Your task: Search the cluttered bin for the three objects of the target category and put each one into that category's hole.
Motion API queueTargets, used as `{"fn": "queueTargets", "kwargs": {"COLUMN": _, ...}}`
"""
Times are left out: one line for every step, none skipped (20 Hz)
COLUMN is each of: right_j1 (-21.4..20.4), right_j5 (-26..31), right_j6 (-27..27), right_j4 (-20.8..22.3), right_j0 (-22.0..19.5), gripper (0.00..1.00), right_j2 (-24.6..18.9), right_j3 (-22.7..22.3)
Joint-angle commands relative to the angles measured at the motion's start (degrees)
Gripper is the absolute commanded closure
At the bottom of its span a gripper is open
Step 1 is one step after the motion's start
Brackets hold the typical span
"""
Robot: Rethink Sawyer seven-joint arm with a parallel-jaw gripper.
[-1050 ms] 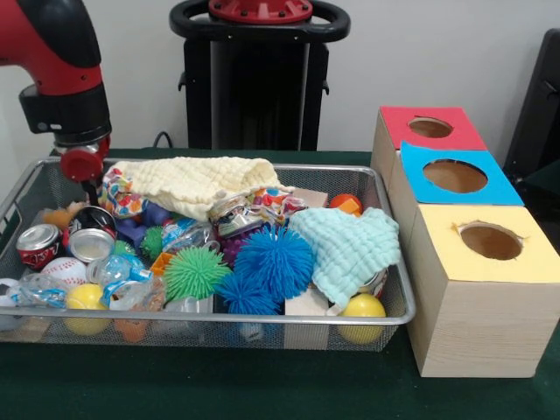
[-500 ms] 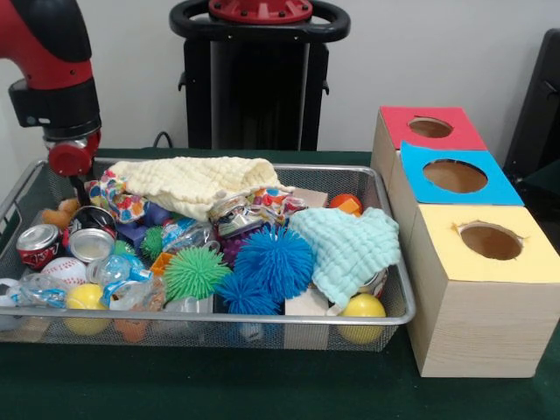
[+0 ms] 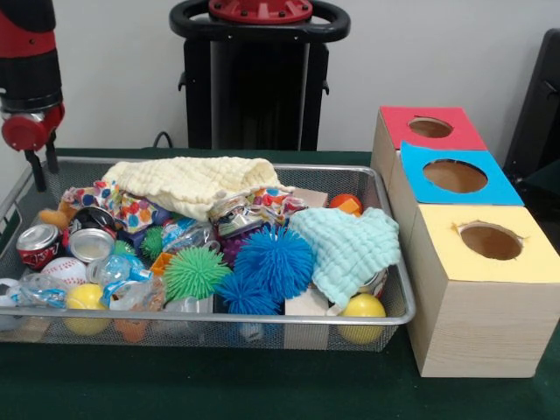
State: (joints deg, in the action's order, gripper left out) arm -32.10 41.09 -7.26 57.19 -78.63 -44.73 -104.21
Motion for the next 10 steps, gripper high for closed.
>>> {"fn": "queueTargets", "kwargs": {"right_j1": 2.17, "right_j5": 3.27, "right_j6": 16.43, "right_j4": 2.33, "right_j0": 0.81, "gripper": 0.00, "right_j2": -1.39, "right_j3": 2.98}}
{"fn": "queueTargets", "kwargs": {"right_j1": 3.22, "right_j5": 2.07, "right_j6": 15.50, "right_j4": 3.37, "right_j0": 1.04, "gripper": 0.00, "right_j2": -0.85, "right_j3": 3.13}}
{"fn": "queueTargets", "kwargs": {"right_j1": 3.99, "right_j5": 0.91, "right_j6": 14.12, "right_j4": 4.48, "right_j0": 1.58, "gripper": 0.00, "right_j2": -0.20, "right_j3": 2.87}}
{"fn": "queueTargets", "kwargs": {"right_j1": 4.75, "right_j5": -0.17, "right_j6": 13.00, "right_j4": 5.42, "right_j0": 1.92, "gripper": 0.00, "right_j2": 0.31, "right_j3": 2.91}}
{"fn": "queueTargets", "kwargs": {"right_j1": 5.50, "right_j5": -1.24, "right_j6": 11.88, "right_j4": 6.36, "right_j0": 2.27, "gripper": 0.00, "right_j2": 0.82, "right_j3": 2.94}}
{"fn": "queueTargets", "kwargs": {"right_j1": 6.93, "right_j5": -2.53, "right_j6": 10.65, "right_j4": 7.41, "right_j0": 2.67, "gripper": 0.00, "right_j2": 1.35, "right_j3": 3.21}}
{"fn": "queueTargets", "kwargs": {"right_j1": 7.94, "right_j5": -3.24, "right_j6": 9.98, "right_j4": 8.19, "right_j0": 2.97, "gripper": 0.00, "right_j2": 1.70, "right_j3": 3.67}}
{"fn": "queueTargets", "kwargs": {"right_j1": 9.06, "right_j5": -4.04, "right_j6": 9.08, "right_j4": 9.04, "right_j0": 3.29, "gripper": 0.00, "right_j2": 2.09, "right_j3": 4.07}}
{"fn": "queueTargets", "kwargs": {"right_j1": 10.18, "right_j5": -4.83, "right_j6": 8.19, "right_j4": 9.90, "right_j0": 3.60, "gripper": 0.00, "right_j2": 2.48, "right_j3": 4.46}}
{"fn": "queueTargets", "kwargs": {"right_j1": 11.17, "right_j5": -5.30, "right_j6": 7.66, "right_j4": 10.34, "right_j0": 3.78, "gripper": 0.00, "right_j2": 2.66, "right_j3": 4.78}}
